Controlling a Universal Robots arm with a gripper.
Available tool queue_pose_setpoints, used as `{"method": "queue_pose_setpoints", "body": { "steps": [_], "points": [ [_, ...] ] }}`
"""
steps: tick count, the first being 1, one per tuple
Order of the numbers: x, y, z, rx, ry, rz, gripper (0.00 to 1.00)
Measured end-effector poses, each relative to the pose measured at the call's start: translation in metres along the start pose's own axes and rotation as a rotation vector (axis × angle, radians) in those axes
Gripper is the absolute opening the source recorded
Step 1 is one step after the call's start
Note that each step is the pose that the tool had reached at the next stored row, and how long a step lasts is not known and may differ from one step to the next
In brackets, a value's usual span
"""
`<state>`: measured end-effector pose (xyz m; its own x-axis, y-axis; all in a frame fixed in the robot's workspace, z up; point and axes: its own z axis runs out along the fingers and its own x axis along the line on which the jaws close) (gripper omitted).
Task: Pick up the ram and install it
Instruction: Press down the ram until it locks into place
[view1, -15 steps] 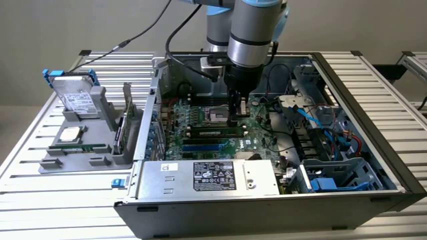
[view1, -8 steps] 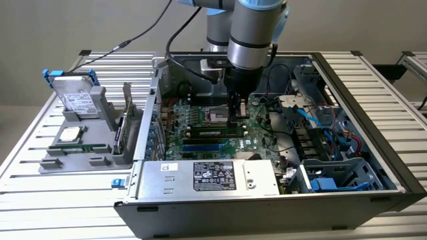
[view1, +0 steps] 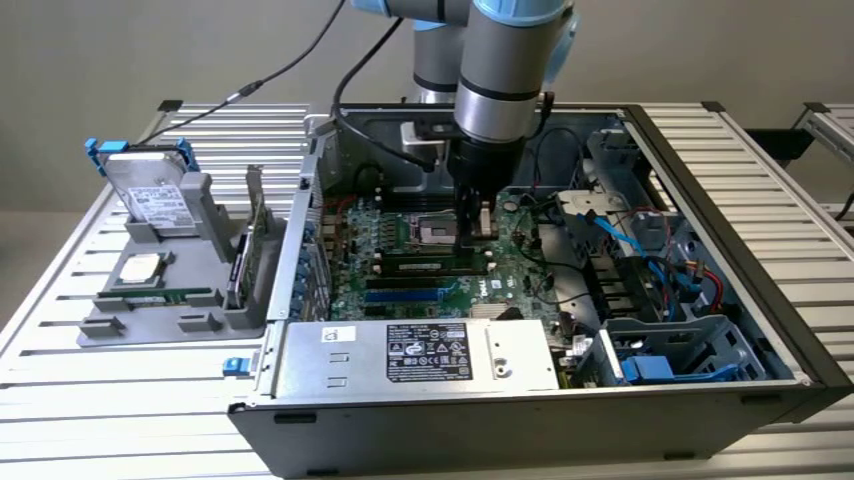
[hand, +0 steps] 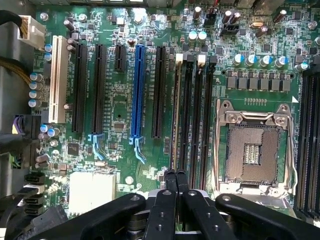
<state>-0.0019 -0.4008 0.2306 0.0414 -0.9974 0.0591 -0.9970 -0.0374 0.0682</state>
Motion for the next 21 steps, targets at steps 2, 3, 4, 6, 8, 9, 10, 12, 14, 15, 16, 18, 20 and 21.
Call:
{"method": "queue_pose_setpoints", "body": {
  "steps": [2,3,4,6,8,9,10,12,14,15,16,18,20,21],
  "points": [
    [0.0,0.0,0.0011,-0.0001,0.0002,0.0,0.1],
    [0.0,0.0,0.0011,-0.0002,0.0004,0.0,0.1],
    [0.0,-0.0001,0.0012,-0.0002,0.0005,0.0,0.1],
    [-0.0001,-0.0001,0.0017,-0.0001,0.0002,0.0,0.1],
    [-0.0001,-0.0002,0.0028,-0.0002,0.0005,0.0,0.1],
    [-0.0001,-0.0002,0.0031,-0.0003,0.0008,0.0,0.1],
    [-0.0001,-0.0002,0.0034,-0.0002,0.0006,0.0,0.1],
    [-0.0002,-0.0003,0.004,-0.0002,0.0003,0.0,0.1],
    [-0.0002,-0.0003,0.0043,-0.0002,0.0005,0.0,0.1],
    [-0.0002,-0.0003,0.0043,-0.0002,0.0005,0.0,0.1],
    [-0.0002,-0.0003,0.0043,-0.0002,0.0005,0.0,0.1],
    [-0.0002,-0.0003,0.0043,-0.0001,0.0001,0.0,0.1],
    [-0.0003,0.0004,0.0034,0.0003,-0.0014,0.0,0.1],
    [-0.0003,0.0012,0.0029,0.0001,-0.0015,0.0,0.1]
  ]
}}
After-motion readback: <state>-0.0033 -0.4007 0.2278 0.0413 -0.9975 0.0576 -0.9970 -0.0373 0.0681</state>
